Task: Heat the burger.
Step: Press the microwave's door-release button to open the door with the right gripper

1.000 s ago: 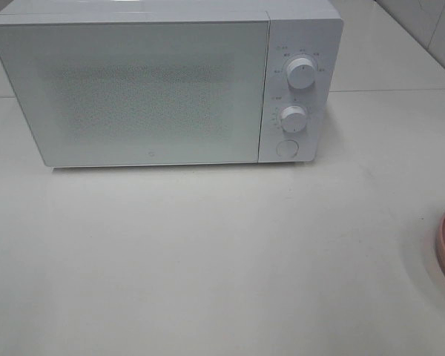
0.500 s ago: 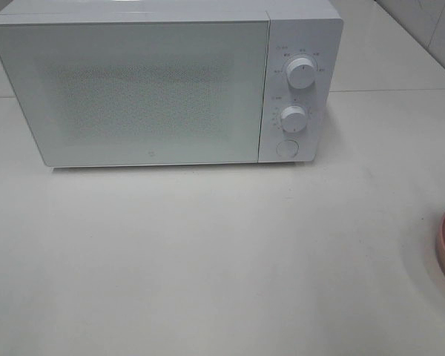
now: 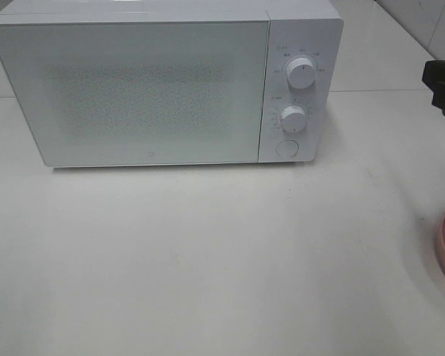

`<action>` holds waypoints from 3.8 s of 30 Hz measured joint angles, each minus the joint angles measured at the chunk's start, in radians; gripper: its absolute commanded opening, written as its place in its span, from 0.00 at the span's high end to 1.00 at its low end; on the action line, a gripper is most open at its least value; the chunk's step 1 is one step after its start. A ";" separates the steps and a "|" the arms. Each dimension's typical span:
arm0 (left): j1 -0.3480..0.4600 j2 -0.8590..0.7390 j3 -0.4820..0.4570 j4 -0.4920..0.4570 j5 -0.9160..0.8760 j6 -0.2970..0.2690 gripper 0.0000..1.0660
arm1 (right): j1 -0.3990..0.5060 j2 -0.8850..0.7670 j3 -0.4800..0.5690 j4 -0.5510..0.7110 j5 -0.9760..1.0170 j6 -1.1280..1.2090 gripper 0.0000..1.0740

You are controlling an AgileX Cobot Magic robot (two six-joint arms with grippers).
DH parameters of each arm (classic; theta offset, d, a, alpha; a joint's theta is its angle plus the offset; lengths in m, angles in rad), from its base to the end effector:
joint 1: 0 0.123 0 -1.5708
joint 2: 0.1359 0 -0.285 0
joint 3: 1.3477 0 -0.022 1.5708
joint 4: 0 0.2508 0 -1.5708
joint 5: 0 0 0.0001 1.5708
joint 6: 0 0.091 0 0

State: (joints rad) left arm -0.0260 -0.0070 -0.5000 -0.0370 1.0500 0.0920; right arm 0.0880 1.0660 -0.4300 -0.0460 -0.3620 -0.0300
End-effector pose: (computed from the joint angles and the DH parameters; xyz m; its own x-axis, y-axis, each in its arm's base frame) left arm -0.0056 -0.0028 0.2782 -0.4346 0.0848 -0.8966 0.0870 0.9949 0.0519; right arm 0.2111 0.0201 0.2597 -0.1773 -0.0889 -0.9801 -0.1171 0.9907 -0.0687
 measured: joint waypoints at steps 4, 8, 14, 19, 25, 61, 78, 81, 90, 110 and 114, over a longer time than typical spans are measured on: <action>0.000 0.000 0.000 0.000 0.000 0.000 0.10 | 0.000 0.058 0.000 0.063 -0.064 -0.063 0.29; 0.000 0.000 0.000 0.000 0.000 0.000 0.10 | 0.054 0.126 0.002 0.208 -0.178 -0.193 0.29; 0.000 0.000 0.000 0.000 0.000 0.000 0.10 | 0.183 0.186 0.027 0.400 -0.311 -0.321 0.29; 0.000 0.000 0.000 0.000 0.000 0.000 0.10 | 0.315 0.238 0.036 0.559 -0.440 -0.421 0.29; 0.000 0.000 0.000 0.000 0.000 0.000 0.10 | 0.459 0.295 0.038 0.662 -0.537 -0.452 0.29; 0.000 0.000 0.001 0.000 0.000 0.000 0.10 | 0.717 0.550 0.040 0.833 -0.618 0.591 0.70; 0.000 0.000 0.001 0.000 0.000 0.000 0.10 | 0.717 0.555 0.040 0.833 -0.597 1.109 1.00; 0.000 0.000 0.001 0.000 0.000 0.000 0.10 | 0.717 0.578 0.040 0.833 -0.592 1.128 1.00; 0.000 0.000 0.001 0.000 0.000 0.000 0.10 | 0.670 0.706 -0.020 0.757 -0.582 1.199 1.00; 0.000 0.000 0.001 0.001 0.000 0.000 0.10 | 0.483 0.900 -0.213 0.606 -0.553 1.346 1.00; 0.000 0.000 0.001 0.003 0.000 0.000 0.10 | 0.477 0.921 -0.237 0.591 -0.549 1.370 1.00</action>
State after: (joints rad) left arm -0.0260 -0.0070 -0.4990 -0.0340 1.0500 0.0920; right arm 0.5650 1.9870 -0.6670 0.5450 -0.9110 1.3400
